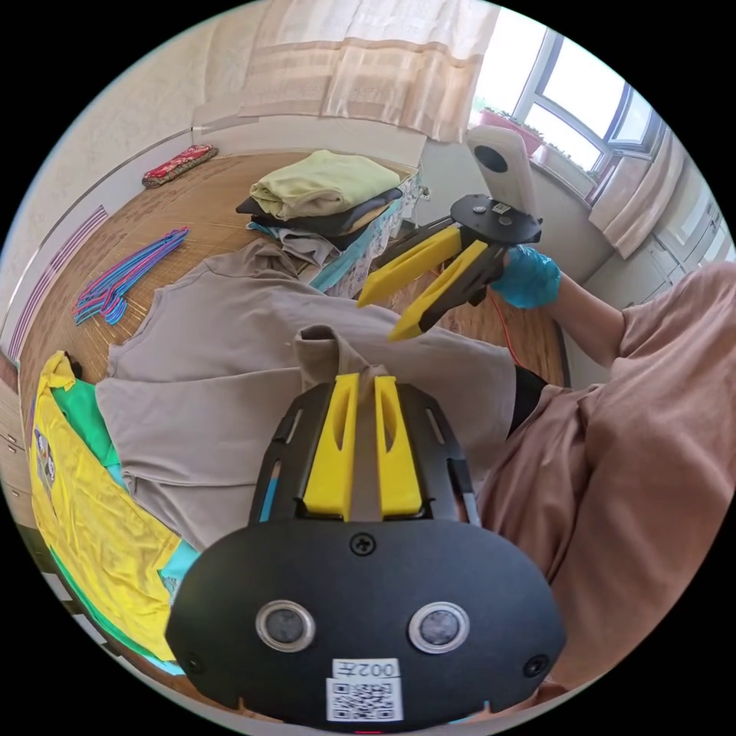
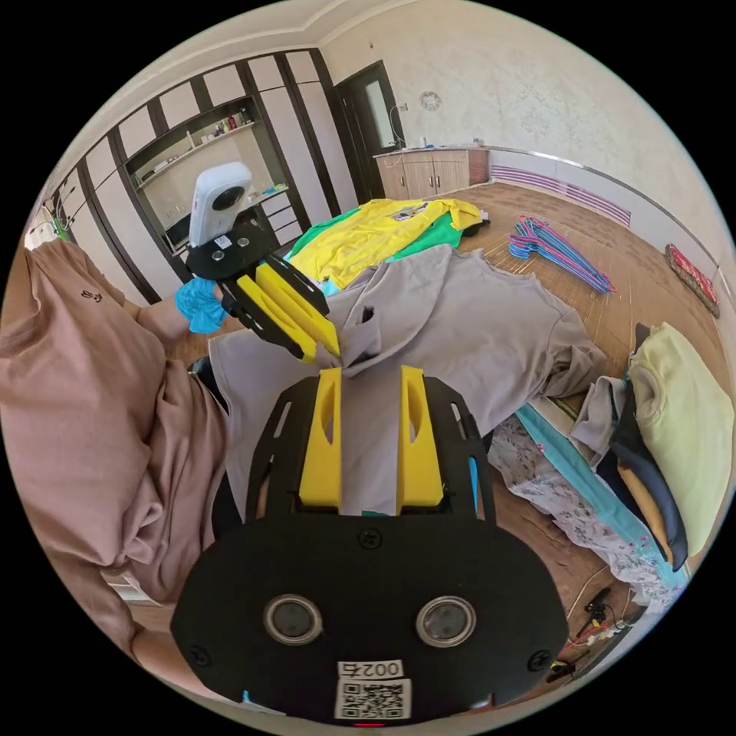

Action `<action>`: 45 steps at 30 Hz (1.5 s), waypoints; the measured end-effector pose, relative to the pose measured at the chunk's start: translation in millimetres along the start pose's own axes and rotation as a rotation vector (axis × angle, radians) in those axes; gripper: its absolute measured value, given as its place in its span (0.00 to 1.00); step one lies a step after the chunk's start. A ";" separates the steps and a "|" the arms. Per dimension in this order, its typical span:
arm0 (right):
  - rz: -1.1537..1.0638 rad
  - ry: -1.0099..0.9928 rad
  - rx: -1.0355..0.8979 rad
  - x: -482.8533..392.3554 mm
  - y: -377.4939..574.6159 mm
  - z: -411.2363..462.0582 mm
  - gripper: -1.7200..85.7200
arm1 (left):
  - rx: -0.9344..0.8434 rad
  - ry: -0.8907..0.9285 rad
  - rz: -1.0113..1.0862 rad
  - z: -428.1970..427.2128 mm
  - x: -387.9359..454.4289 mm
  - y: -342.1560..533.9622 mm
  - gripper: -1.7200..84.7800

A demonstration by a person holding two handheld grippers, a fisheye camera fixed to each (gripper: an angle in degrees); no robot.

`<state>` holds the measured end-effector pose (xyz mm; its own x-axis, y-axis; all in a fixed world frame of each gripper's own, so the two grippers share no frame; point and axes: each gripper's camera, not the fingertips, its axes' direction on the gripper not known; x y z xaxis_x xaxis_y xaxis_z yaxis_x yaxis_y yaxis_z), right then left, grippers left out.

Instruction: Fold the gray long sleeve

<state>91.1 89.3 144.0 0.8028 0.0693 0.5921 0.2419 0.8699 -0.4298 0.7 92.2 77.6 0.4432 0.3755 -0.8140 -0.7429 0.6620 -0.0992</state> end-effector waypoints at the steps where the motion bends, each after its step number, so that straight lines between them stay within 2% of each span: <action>1: 0.013 0.005 0.002 0.6 0.8 0.2 0.15 | -0.003 -0.007 0.000 2.0 1.4 -1.1 0.03; 4: 0.055 0.040 0.017 2.0 4.8 0.9 0.15 | -0.020 -0.049 0.003 10.3 7.9 -3.0 0.09; 6: 0.070 0.038 0.023 0.5 7.7 1.9 0.14 | -0.064 -0.061 -0.016 17.7 9.1 -3.2 0.26; 10: 0.078 0.031 0.013 -3.2 12.6 6.0 0.14 | -0.073 -0.122 -0.020 21.7 11.0 2.6 0.25; 16: 0.087 -0.020 0.023 -6.9 11.0 15.0 0.14 | 0.026 0.005 0.004 20.9 12.9 9.1 0.22; 19: 0.087 -0.020 -0.042 -4.9 6.0 24.8 0.13 | 0.055 0.062 0.019 22.7 14.0 10.9 0.20; 21: 0.092 -0.046 -0.140 -1.3 6.6 33.4 0.10 | 0.059 0.053 0.002 23.3 12.1 15.7 0.19; 23: 0.076 -0.031 -0.160 -3.8 11.6 34.0 0.07 | 0.066 0.040 -0.018 21.0 9.5 21.4 0.18; 27: -0.047 -0.052 -0.105 -18.6 28.4 11.9 0.04 | 0.074 -0.015 -0.093 16.4 -1.4 36.2 0.18; 31: -0.142 -0.168 -0.022 -24.4 40.7 -13.1 0.04 | 0.050 -0.060 -0.121 23.2 -7.7 38.8 0.18; 37: -0.241 -0.281 -0.111 -41.2 44.8 -11.3 0.09 | 0.026 -0.119 -0.009 38.4 6.4 29.1 0.14; 42: -0.287 -0.155 -0.216 -67.4 48.1 1.1 0.15 | 0.028 -0.058 0.079 40.1 19.3 37.1 0.02; 45: -0.297 -0.043 -0.265 -81.6 51.2 5.6 0.17 | 0.021 -0.048 0.061 40.6 19.7 46.2 0.01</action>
<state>34.9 130.9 77.5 0.6551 -0.1410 0.7423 0.5964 0.6996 -0.3935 -4.5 156.6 80.2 0.4216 0.4453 -0.7899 -0.7584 0.6507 -0.0379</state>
